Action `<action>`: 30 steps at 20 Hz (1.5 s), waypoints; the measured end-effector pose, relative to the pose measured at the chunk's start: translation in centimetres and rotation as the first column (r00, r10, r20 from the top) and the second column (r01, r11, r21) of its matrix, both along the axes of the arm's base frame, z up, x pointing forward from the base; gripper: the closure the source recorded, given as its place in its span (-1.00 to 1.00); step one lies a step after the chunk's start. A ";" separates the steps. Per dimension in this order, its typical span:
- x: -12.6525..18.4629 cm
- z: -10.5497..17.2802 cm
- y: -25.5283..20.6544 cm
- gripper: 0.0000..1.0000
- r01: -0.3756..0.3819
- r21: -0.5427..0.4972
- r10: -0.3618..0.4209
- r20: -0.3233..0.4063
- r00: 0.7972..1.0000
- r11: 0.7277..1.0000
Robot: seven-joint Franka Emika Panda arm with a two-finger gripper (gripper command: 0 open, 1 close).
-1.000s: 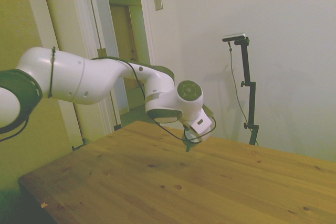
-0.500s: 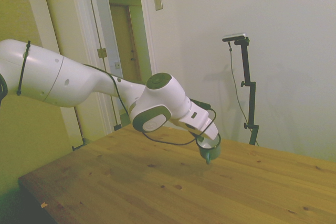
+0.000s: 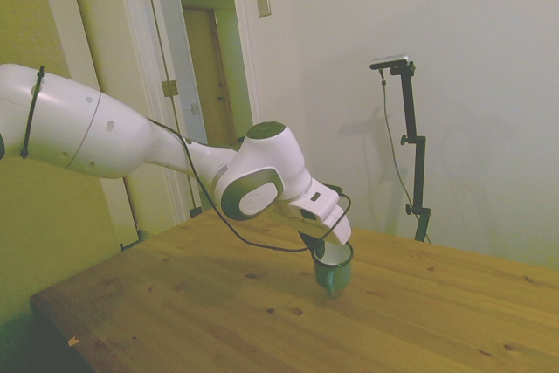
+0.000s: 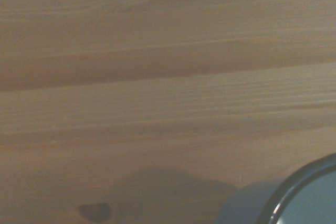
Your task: Flip the mug upright
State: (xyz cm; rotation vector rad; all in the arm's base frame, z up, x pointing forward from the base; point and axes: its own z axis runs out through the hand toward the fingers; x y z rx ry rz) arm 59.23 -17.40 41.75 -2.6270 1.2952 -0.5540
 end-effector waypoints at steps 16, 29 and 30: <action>0.5 -3.2 -0.8 -1.00 0.028 -0.024 -0.029 -0.058 0.998 0.999; -0.5 1.7 -0.5 -1.00 0.028 -0.023 -0.028 0.018 0.999 0.999; -1.2 3.0 -0.2 -1.00 0.025 -0.021 -0.025 0.038 0.999 0.999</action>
